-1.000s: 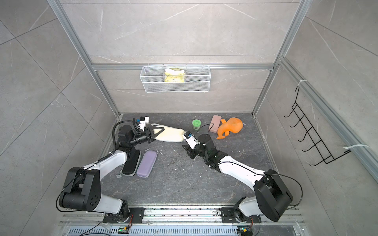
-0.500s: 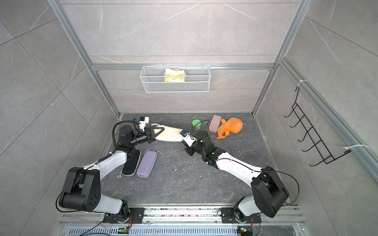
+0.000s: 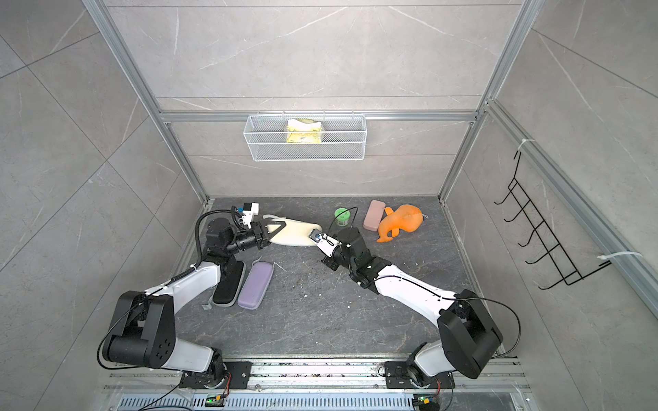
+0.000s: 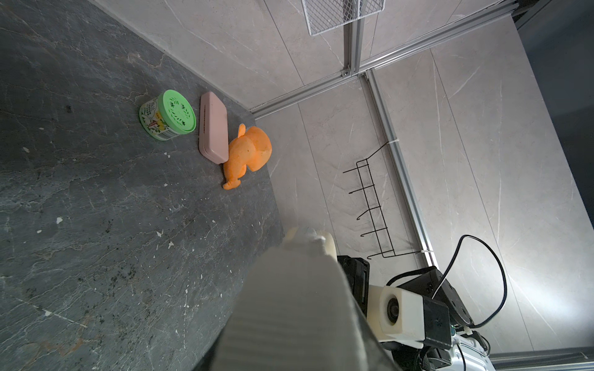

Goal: Put umbrellas into zippered umbrella sleeves
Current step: Zip the zipper on the umbrella sleeve.

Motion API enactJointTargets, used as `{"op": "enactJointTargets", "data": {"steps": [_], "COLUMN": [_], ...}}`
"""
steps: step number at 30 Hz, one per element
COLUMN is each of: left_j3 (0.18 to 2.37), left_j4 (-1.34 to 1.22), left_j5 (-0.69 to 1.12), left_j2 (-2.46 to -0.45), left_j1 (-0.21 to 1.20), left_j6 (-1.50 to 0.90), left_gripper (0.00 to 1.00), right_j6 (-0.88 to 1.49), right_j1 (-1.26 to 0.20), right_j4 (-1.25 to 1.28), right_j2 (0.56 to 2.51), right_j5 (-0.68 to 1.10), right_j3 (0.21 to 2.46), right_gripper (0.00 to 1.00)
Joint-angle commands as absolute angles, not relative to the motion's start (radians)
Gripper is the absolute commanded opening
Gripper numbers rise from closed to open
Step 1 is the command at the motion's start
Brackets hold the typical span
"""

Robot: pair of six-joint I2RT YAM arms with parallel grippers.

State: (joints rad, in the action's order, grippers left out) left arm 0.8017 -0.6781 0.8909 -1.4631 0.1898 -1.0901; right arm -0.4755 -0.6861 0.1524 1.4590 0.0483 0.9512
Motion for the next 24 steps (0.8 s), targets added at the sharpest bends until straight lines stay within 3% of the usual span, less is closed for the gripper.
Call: {"op": "enactJointTargets", "data": {"steps": [1,4,14,24], "left_j3": [0.839,0.849,0.861,0.82], "left_j4": [-0.719,-0.746,-0.829,-0.918], "left_j5": [0.944,0.947,0.821,0.718], "left_j2": [-1.465,-1.48,-1.495,-1.522], "left_j1": [0.197,0.195,0.184,0.198], "left_j6": [-1.075,-1.1,-1.133,-1.168], "left_gripper": [0.08,0.08,0.0,0.0], "right_j6": [-0.535,-0.57,-0.622,-0.276], "right_j1": [-0.701,-0.715,-0.788,-0.841], "right_j4": [0.226,0.209,0.044,0.168], "right_j2": [1.454,1.446,1.401,1.415], "right_j5": [0.029,0.029,0.065,0.233], "right_j3": [0.973,0.961,0.921,0.92], "right_gripper": [0.06,0.0,0.0,0.0]}}
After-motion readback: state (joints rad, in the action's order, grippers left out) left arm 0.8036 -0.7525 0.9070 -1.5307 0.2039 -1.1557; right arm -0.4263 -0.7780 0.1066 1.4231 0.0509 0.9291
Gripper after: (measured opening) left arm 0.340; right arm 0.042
